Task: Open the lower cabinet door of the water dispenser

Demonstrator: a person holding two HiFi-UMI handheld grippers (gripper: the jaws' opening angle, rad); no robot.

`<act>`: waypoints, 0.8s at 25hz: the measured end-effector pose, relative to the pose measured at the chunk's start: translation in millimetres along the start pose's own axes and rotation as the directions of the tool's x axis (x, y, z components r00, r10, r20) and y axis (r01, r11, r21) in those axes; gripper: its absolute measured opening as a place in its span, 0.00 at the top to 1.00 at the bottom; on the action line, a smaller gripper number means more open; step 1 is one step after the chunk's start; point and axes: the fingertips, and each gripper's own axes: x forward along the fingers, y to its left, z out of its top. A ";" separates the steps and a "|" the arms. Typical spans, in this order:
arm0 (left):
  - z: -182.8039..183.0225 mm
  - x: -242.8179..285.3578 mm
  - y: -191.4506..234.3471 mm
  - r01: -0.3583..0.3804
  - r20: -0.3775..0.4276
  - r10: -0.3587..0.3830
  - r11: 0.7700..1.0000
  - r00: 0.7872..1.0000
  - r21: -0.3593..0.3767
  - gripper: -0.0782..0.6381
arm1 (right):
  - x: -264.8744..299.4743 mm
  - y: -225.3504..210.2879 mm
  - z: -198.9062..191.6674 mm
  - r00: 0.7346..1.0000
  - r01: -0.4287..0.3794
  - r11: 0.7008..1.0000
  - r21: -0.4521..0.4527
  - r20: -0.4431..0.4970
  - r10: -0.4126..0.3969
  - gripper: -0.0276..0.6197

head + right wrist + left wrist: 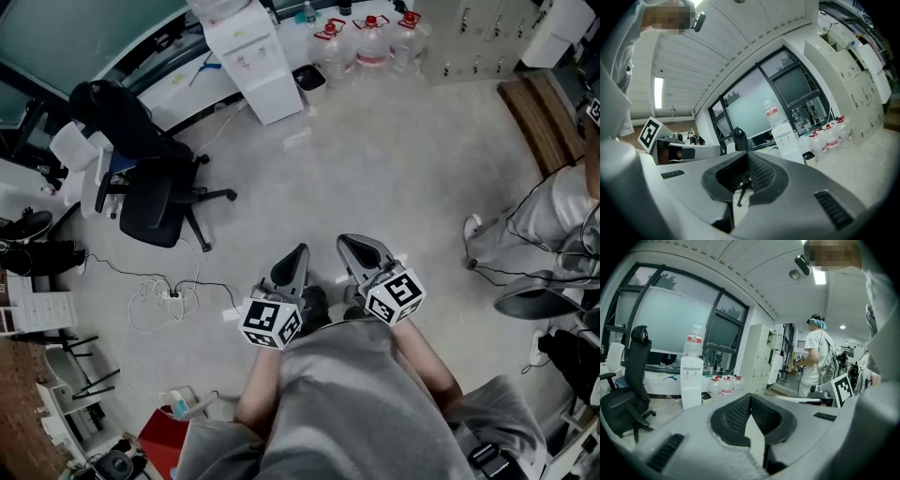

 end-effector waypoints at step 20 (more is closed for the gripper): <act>38.4 102.9 151.0 0.123 -0.041 -0.125 0.991 0.991 -0.044 0.88 | 158.9 -52.6 17.8 0.992 0.123 0.992 -0.007 -0.032 -0.123 0.94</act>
